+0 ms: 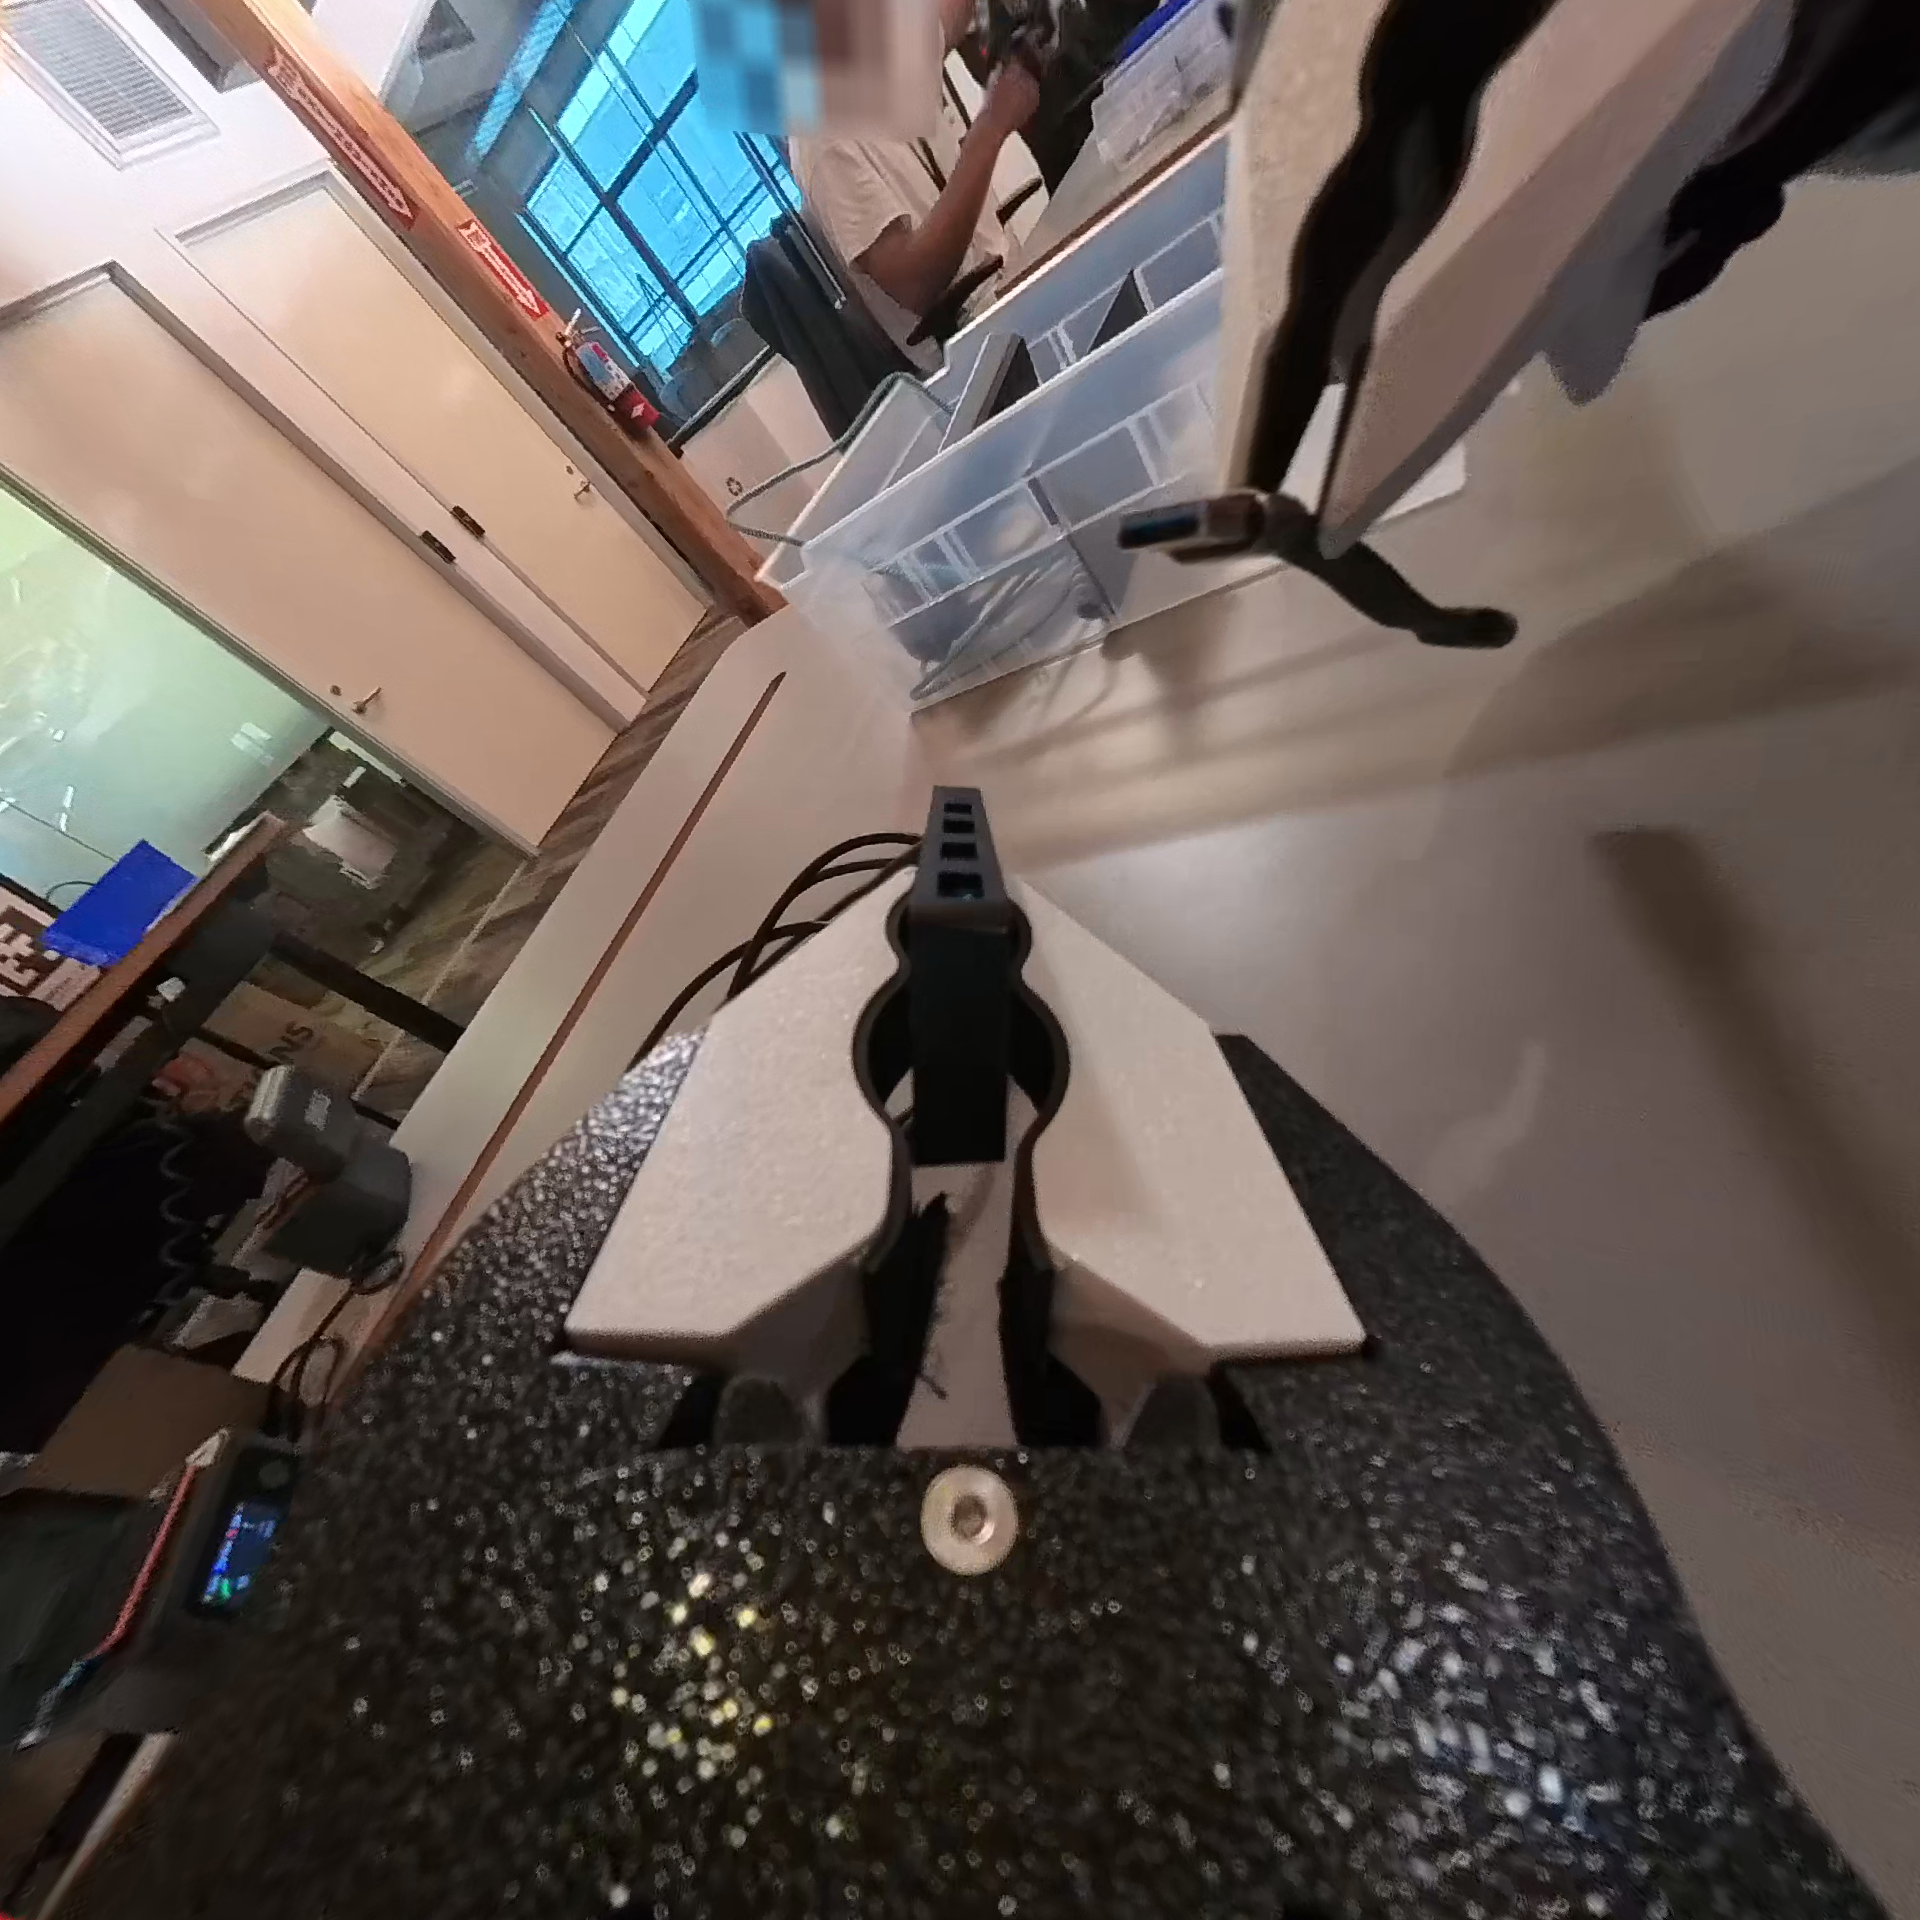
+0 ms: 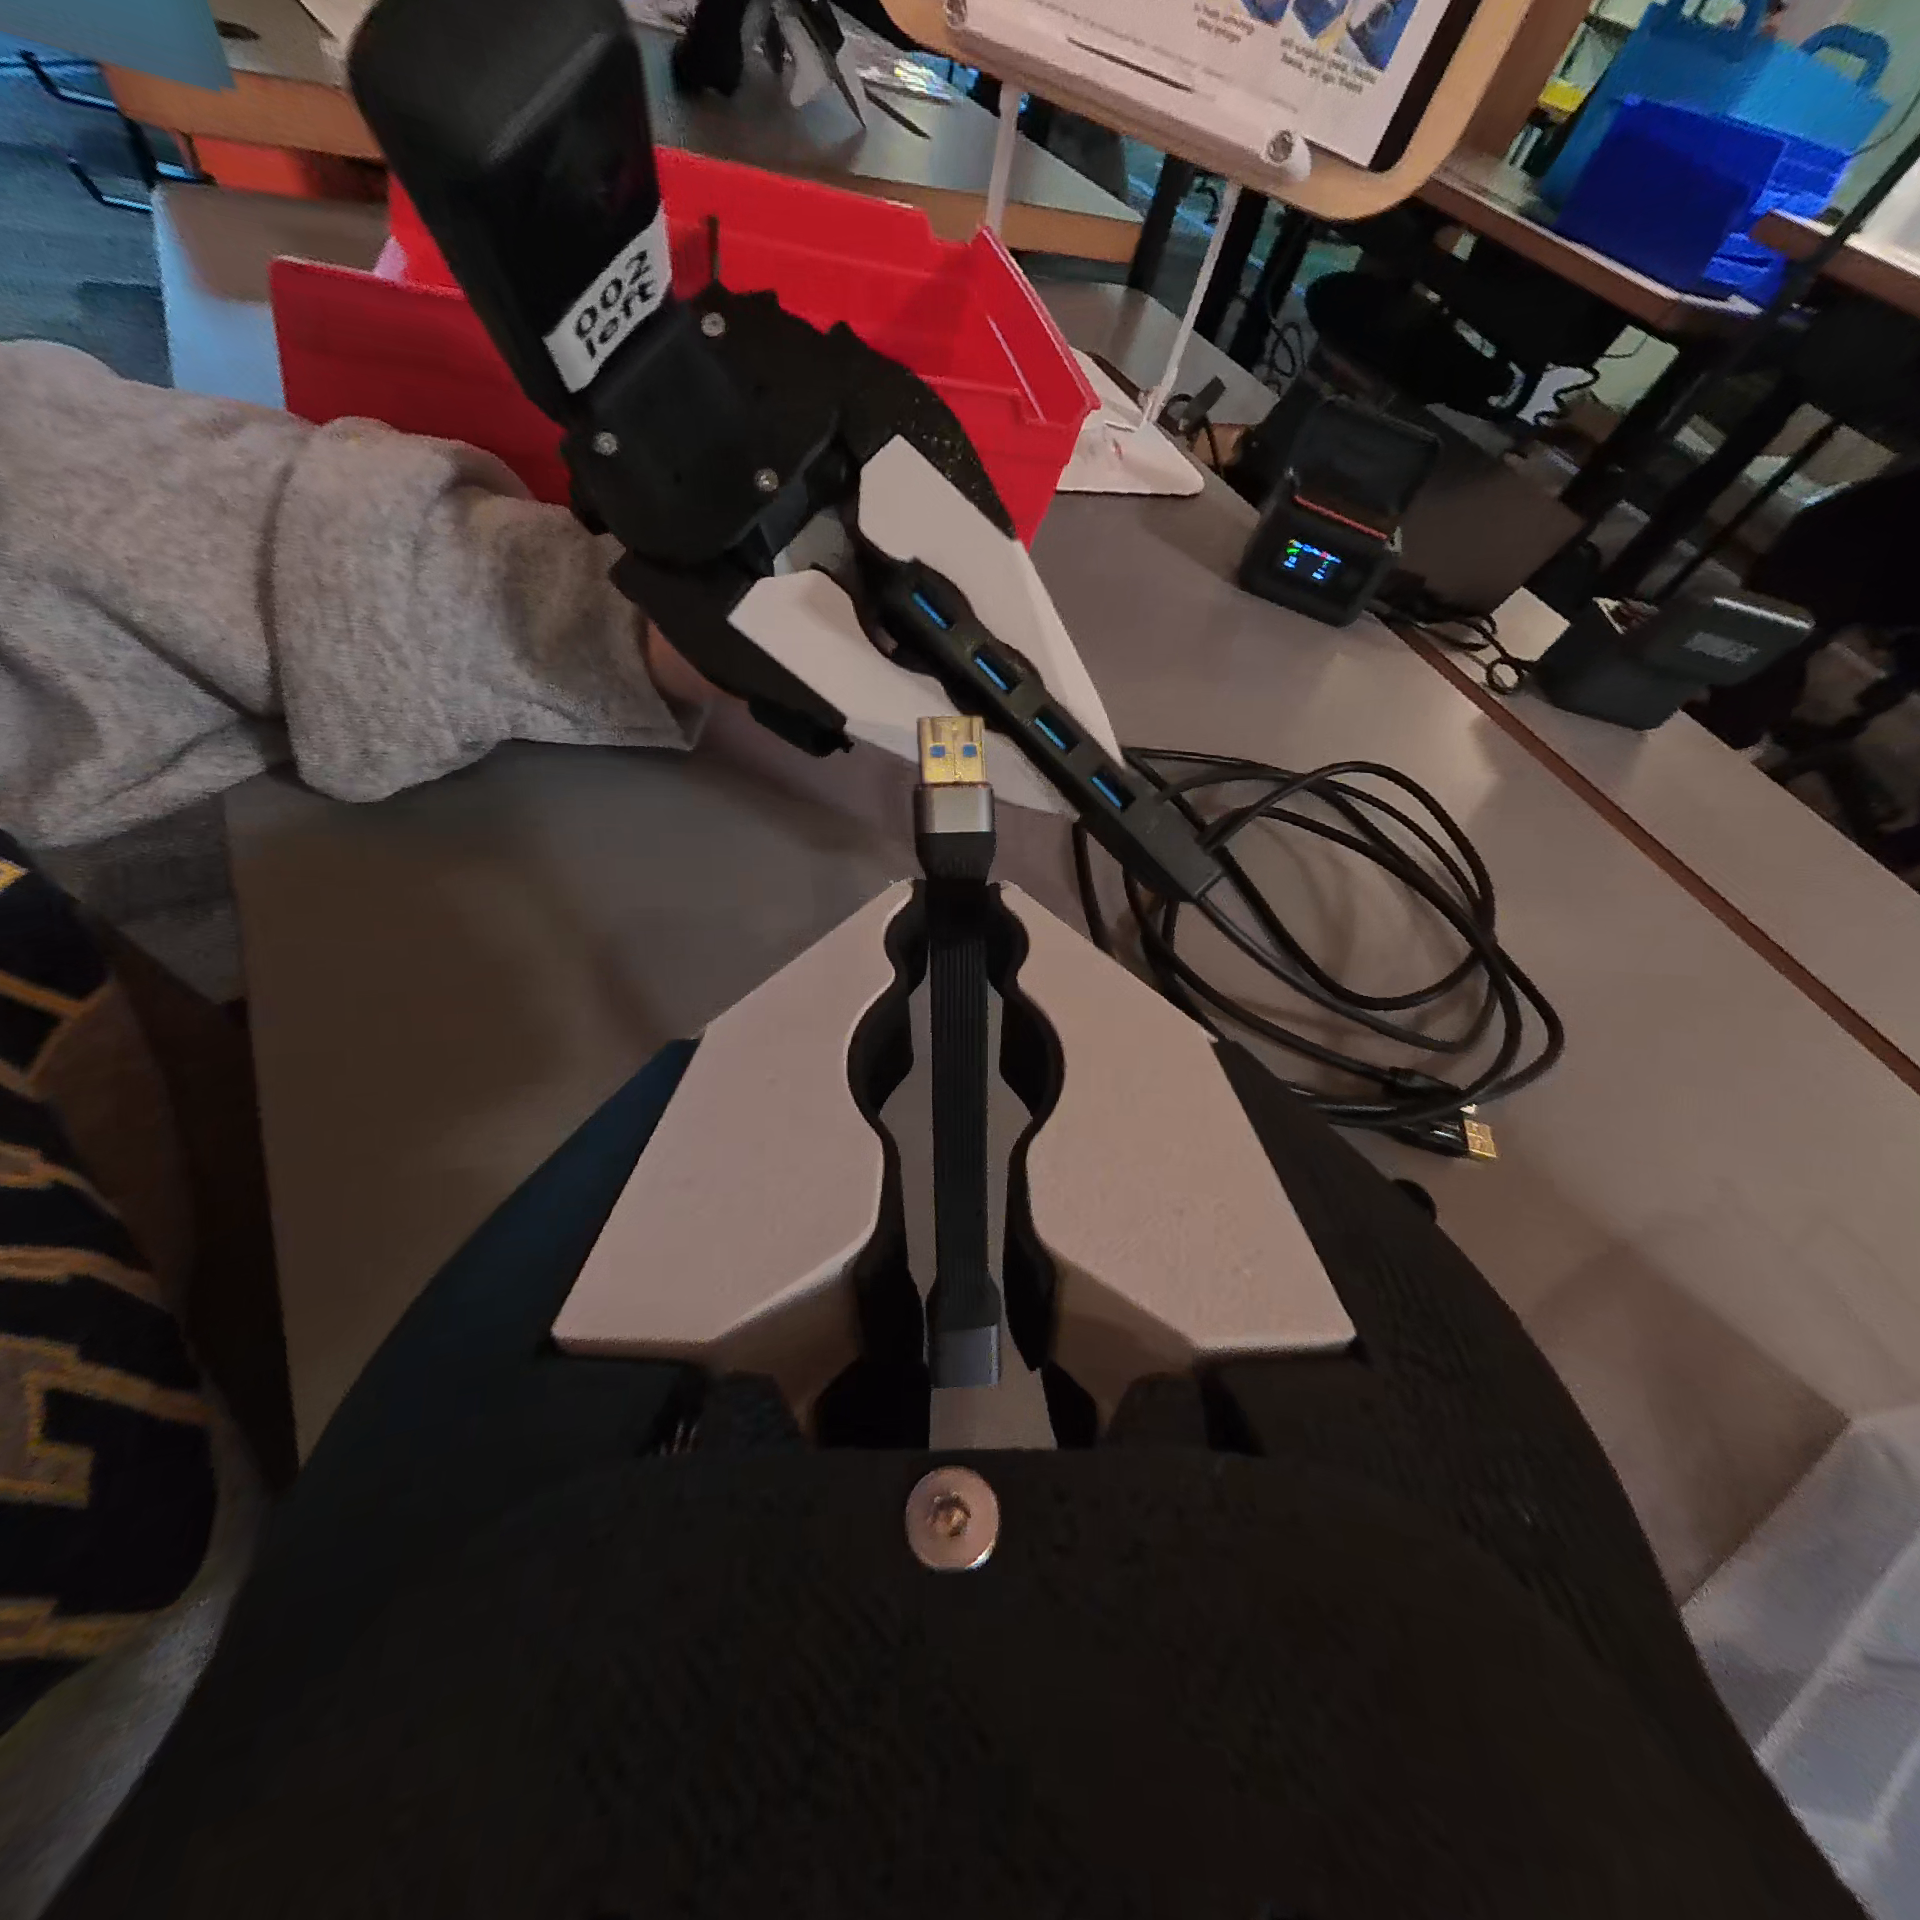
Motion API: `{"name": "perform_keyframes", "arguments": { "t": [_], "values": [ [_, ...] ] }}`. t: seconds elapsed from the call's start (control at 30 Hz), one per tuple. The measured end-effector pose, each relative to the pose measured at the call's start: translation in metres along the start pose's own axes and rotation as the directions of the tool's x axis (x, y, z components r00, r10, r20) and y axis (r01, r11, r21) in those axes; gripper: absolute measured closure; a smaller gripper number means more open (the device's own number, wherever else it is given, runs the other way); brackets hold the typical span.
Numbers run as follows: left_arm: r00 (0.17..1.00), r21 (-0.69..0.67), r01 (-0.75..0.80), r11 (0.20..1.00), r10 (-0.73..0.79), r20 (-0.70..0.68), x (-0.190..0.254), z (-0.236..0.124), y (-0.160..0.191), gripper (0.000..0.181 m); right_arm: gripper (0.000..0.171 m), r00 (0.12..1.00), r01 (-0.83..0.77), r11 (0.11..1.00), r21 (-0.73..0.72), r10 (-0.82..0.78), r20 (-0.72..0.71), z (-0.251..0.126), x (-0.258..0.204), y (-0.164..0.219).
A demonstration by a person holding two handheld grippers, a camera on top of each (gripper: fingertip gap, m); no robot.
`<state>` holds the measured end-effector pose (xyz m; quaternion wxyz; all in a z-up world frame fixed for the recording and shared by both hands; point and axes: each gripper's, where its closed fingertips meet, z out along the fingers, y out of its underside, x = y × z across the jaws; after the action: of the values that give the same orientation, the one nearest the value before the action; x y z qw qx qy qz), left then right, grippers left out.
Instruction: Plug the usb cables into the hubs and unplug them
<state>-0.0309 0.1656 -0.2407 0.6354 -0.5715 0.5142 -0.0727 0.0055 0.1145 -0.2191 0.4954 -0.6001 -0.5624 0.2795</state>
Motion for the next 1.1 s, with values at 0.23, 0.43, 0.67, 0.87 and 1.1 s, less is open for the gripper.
{"name": "perform_keyframes", "arguments": {
  "t": [0.23, 0.43, 0.67, 0.87, 1.1],
  "values": [
    [0.992, -0.056, -0.128, 0.990, 0.128, -0.006, 0.010, 0.006, 0.003, 0.169, 0.163, 0.998, -0.062, 0.997, -0.048, 0.062, 0.003, 0.006, 0.000, 0.007],
    [0.953, -0.126, -0.301, 0.945, 0.302, -0.015, 0.021, 0.011, 0.009, 0.172, 0.163, 0.990, -0.124, 0.991, -0.056, 0.128, 0.062, 0.010, -0.006, 0.010],
    [0.951, -0.117, -0.304, 0.946, 0.308, 0.017, 0.016, 0.011, 0.005, 0.173, 0.163, 0.985, -0.150, 0.987, -0.053, 0.154, 0.079, 0.008, -0.008, 0.013],
    [0.903, -0.167, -0.420, 0.892, 0.428, 0.015, 0.020, 0.014, 0.009, 0.170, 0.163, 0.953, -0.285, 0.940, -0.189, 0.299, 0.048, 0.013, -0.005, 0.030],
    [0.787, -0.261, -0.607, 0.750, 0.612, -0.071, 0.033, 0.022, 0.026, 0.173, 0.163, 0.923, -0.354, 0.857, -0.375, 0.385, 0.009, 0.022, -0.011, 0.058]
  ]
}}
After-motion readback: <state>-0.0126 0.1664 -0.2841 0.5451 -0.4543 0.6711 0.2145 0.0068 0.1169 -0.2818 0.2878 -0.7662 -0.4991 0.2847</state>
